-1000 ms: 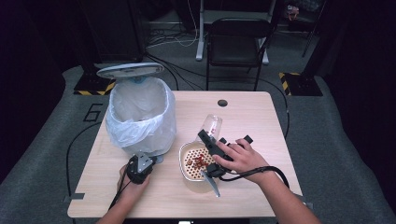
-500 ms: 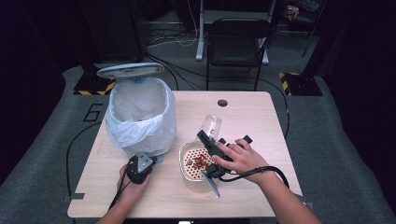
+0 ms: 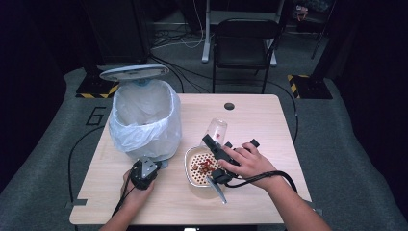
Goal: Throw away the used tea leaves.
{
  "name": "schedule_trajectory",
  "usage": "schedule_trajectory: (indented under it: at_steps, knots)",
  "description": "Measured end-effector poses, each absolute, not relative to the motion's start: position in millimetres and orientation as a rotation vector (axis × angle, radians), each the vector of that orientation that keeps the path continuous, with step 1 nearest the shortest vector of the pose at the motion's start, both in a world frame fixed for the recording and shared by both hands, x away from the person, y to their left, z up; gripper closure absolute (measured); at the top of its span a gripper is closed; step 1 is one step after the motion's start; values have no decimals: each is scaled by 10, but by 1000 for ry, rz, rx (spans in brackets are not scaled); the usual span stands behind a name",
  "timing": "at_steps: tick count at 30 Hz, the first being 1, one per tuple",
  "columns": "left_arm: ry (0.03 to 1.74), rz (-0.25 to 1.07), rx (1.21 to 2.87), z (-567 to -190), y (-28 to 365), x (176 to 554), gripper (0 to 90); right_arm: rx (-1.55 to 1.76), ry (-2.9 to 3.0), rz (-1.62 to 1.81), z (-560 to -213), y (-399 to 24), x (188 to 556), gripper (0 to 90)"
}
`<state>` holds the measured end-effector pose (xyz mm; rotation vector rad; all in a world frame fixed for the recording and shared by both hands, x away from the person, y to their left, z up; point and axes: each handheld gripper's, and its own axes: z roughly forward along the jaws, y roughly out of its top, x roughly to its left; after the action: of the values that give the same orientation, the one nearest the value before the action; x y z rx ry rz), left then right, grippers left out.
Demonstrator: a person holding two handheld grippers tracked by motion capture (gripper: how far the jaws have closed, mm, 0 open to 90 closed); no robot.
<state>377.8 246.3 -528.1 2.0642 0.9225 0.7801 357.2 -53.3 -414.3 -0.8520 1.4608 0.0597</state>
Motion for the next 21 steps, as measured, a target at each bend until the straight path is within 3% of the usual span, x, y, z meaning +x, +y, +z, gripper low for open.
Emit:
schedule_trajectory:
  at_steps: [8, 21]
  knots:
    - [898, 821, 2086, -5265, 2482, 3788, 900, -757, 1571, 225, -3913, -509, 3597, 371]
    - [916, 774, 2079, -5273, 2471, 3779, 900, -558, 1957, 453, -3630, -515, 3772, 376]
